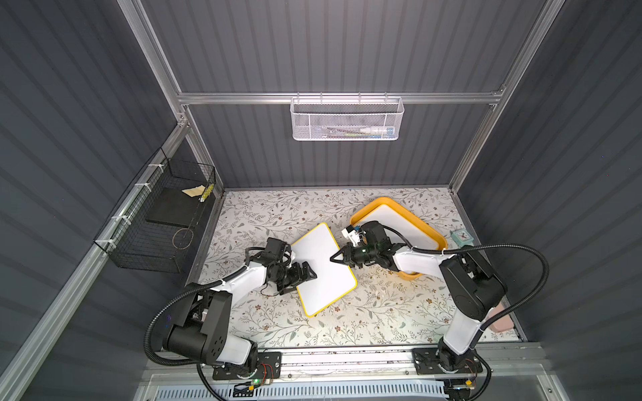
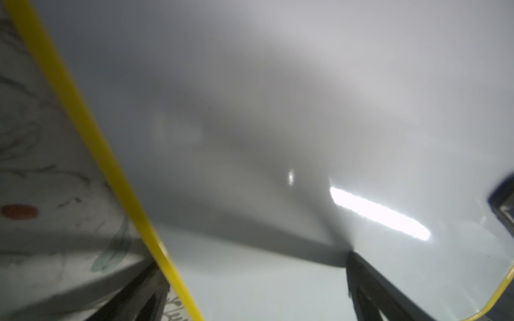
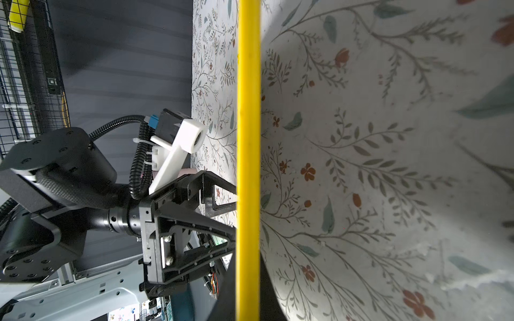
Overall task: Put the whiteboard into the storage box
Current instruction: Pick up the whiteboard at the center of the board.
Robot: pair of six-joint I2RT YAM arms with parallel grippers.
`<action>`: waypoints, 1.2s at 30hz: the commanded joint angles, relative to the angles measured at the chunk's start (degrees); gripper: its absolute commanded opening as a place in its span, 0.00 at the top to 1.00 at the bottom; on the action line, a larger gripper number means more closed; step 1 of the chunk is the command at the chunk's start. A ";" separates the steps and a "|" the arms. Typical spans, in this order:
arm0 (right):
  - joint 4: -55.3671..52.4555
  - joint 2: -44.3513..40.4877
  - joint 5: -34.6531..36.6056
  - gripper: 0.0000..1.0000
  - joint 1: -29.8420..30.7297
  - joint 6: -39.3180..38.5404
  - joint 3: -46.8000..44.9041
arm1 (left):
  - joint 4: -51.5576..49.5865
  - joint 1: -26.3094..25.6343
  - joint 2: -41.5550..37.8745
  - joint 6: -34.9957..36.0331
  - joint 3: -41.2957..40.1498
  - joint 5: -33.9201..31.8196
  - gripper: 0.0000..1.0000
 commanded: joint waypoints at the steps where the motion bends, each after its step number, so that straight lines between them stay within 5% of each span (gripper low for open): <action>1: -0.81 -4.36 -4.74 0.97 -0.72 0.04 0.74 | -3.26 0.23 -0.79 1.45 0.64 -3.01 0.02; 6: -6.07 -7.68 -6.23 0.98 -2.71 -4.01 1.53 | -2.29 0.76 -2.05 1.09 0.99 -2.45 0.02; 15: -15.84 -15.40 -8.72 0.98 -7.53 -11.55 1.89 | 12.68 1.56 -1.96 -4.40 -0.11 12.33 0.04; 36: -4.93 -23.49 -19.05 0.97 -17.48 -3.96 -3.39 | 58.10 1.13 -3.02 -28.39 -3.25 25.95 0.34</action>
